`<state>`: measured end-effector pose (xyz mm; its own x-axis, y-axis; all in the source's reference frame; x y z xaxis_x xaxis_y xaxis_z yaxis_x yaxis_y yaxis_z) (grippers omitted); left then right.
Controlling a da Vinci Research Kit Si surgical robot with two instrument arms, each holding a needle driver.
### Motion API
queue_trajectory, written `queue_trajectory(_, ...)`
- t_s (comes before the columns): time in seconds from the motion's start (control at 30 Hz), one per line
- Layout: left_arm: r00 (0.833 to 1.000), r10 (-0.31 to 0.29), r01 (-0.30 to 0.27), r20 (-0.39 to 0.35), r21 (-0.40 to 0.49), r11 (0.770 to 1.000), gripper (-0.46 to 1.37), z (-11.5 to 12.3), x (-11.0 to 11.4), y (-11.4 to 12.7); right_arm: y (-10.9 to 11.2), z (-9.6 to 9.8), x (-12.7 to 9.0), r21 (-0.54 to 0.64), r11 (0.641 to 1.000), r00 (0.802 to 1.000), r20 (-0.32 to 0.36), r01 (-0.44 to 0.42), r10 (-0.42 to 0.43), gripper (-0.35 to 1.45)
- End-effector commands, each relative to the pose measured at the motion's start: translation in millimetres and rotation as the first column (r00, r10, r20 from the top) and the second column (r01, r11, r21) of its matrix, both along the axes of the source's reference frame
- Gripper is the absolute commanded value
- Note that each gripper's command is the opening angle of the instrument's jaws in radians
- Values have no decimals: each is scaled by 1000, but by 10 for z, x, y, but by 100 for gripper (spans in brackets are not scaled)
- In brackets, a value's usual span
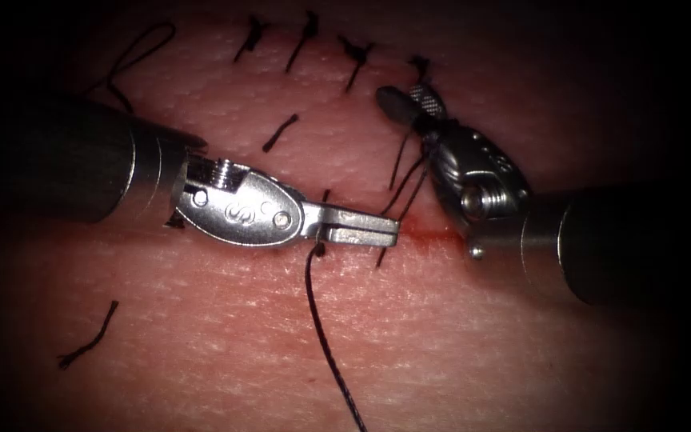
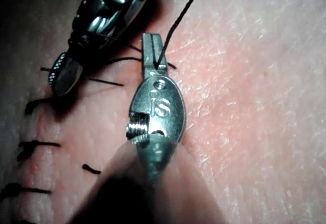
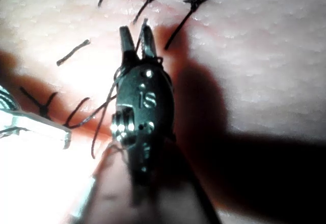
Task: Wound Closure
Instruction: Pick up the short suture end with the right jaws, then pull the left tool up and the right tool down to tighten the knot.
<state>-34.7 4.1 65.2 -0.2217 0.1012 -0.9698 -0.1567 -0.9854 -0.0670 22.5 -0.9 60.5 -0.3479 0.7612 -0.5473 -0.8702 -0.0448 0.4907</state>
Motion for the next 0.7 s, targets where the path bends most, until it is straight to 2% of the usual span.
queue_trajectory(0.03, 1000, 3, -3, 1, 1, 1000, -35, 0, 0, 0, -1, 0, 1, 0, 1000, 1000, 16, -18, 18, -35)
queue_trajectory(0.37, 1000, 4, -4, 1, 1, 1000, -35, -1, 2, 1, 0, 0, 0, 3, 1000, 1000, 6, -17, 17, -35)
queue_trajectory(0.7, 1000, -18, 18, -14, -1, 1000, -35, 4, 7, 5, -6, -15, 0, -7, 999, 999, 19, 32, -31, -35)
